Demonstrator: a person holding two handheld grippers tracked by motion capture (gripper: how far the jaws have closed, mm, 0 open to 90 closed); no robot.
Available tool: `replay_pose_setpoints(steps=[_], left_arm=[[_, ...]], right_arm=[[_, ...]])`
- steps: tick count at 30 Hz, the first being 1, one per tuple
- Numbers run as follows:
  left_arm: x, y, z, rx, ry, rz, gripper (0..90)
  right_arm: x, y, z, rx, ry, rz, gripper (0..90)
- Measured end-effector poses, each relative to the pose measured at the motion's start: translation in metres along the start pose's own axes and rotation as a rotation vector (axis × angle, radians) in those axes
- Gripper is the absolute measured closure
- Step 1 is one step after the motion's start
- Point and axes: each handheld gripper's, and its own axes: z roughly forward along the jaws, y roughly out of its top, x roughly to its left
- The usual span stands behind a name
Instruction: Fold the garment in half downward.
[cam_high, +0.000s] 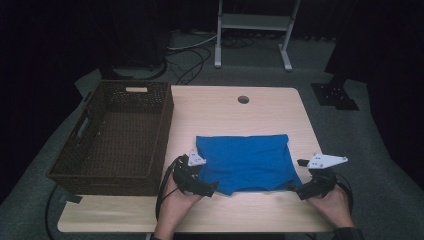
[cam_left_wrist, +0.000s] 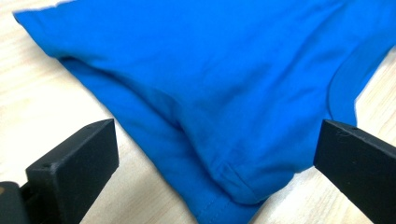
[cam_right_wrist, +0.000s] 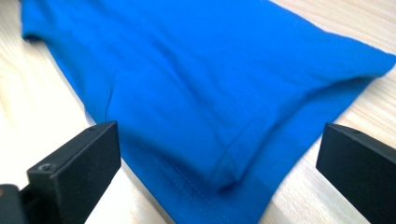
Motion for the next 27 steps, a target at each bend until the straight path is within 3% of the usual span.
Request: replay_pose_setpoints(steps=[6, 16, 24, 27], left_arm=[[0.004, 0.013, 0.003, -0.017, 0.028, 0.034, 0.0], [0.013, 0.033, 0.023, -0.015, 0.015, 0.069, 0.0], [0.022, 0.029, 0.048, 0.054, 0.010, 0.063, 0.0], [0.022, 0.028, 0.054, 0.074, 0.027, 0.081, 0.0]], right_arm=[[-0.006, 0.009, 0.007, -0.004, -0.016, -0.001, 0.0], [-0.019, 0.023, 0.031, 0.035, 0.014, -0.003, 0.0], [-0.028, 0.024, 0.047, 0.067, 0.023, 0.004, 0.0], [-0.029, 0.024, 0.054, 0.096, 0.033, 0.000, 0.0]])
